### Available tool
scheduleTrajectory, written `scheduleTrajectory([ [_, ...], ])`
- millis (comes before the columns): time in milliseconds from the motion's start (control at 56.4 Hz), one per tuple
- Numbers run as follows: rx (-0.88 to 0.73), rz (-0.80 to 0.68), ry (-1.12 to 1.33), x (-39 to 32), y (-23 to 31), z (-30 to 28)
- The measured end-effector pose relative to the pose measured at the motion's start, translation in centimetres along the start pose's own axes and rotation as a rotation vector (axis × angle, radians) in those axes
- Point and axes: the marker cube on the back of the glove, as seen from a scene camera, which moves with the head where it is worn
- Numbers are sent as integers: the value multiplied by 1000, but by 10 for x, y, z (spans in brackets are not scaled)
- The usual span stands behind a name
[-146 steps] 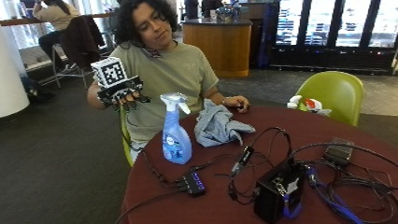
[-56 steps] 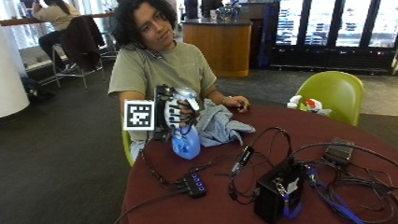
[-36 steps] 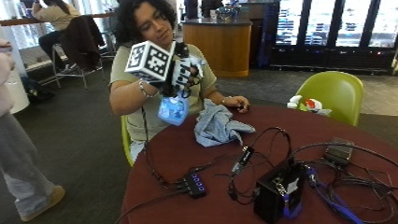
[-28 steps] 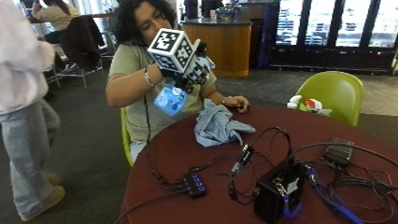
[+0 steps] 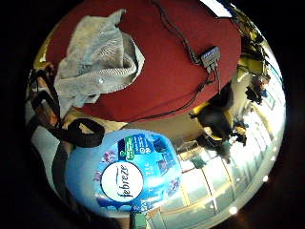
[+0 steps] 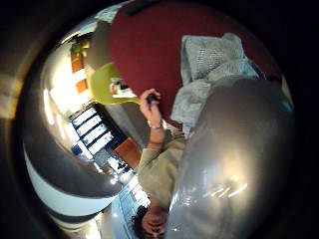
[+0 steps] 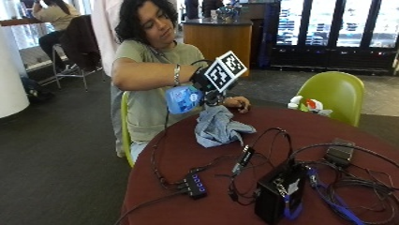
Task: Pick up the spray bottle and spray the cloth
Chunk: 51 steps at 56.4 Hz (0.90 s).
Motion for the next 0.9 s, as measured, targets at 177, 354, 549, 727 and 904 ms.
scheduleTrajectory([
  [177,-188,76,117,-9,-34,39],
  [354,-279,117,181,-9,-56,65],
  [549,-277,88,128,-14,-55,56],
  [727,-83,-82,11,-49,-37,6],
  [904,133,-344,-197,-100,-26,-37],
])
